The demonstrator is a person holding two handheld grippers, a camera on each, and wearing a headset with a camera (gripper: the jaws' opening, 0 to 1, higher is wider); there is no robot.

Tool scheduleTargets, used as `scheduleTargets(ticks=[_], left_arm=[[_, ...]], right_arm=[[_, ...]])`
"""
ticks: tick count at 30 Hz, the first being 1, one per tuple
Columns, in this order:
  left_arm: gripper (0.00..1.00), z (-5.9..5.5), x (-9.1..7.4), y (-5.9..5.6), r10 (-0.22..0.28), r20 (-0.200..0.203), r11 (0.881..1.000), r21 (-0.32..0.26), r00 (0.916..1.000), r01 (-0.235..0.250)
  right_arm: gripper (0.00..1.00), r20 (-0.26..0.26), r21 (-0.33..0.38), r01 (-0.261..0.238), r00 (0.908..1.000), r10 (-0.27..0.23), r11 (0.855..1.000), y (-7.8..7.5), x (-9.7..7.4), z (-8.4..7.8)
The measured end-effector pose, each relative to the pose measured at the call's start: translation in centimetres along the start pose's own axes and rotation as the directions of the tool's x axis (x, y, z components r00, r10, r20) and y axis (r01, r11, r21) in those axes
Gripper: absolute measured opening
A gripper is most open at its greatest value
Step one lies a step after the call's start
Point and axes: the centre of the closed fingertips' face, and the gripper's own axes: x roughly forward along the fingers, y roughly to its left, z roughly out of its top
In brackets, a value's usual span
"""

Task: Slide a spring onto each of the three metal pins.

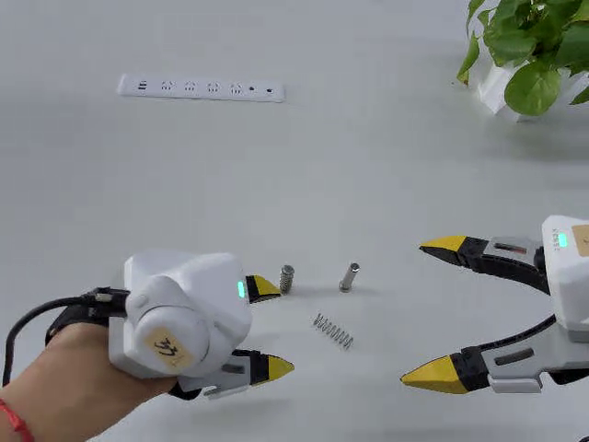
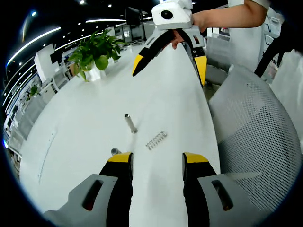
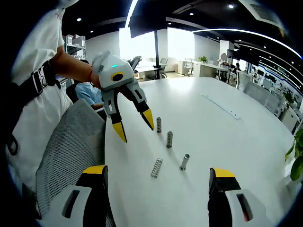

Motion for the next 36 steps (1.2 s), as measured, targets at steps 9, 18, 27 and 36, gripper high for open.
scheduleTargets(ticks=[9,18,27,36], left_arm=[[0.30,-0.6,4.5,-0.3,-0.041,-0.079,0.999,0.026,0.9961,0.043],[0.29,-1.3,6.4,-0.1,-0.042,-0.147,0.996,0.069,0.9882,0.052],[0.24,-2.7,7.4,0.2,-0.036,-0.219,0.996,0.067,0.9749,0.052],[0.14,-3.2,7.2,-0.4,-0.039,-0.222,0.999,0.022,0.9743,0.045]], right_arm=[[0.85,0.025,0.054,0.045,0.9986,-0.046,0.998,-0.1,-1.0,-1.2],[0.85,0.032,0.092,0.064,0.9972,-0.067,0.994,-0.1,-2.1,-3.0],[0.83,0.047,0.116,0.076,0.9955,-0.082,0.990,-0.2,-2.4,-3.5],[0.82,0.049,0.120,0.077,0.9953,-0.083,0.990,-0.2,-2.2,-3.8]])
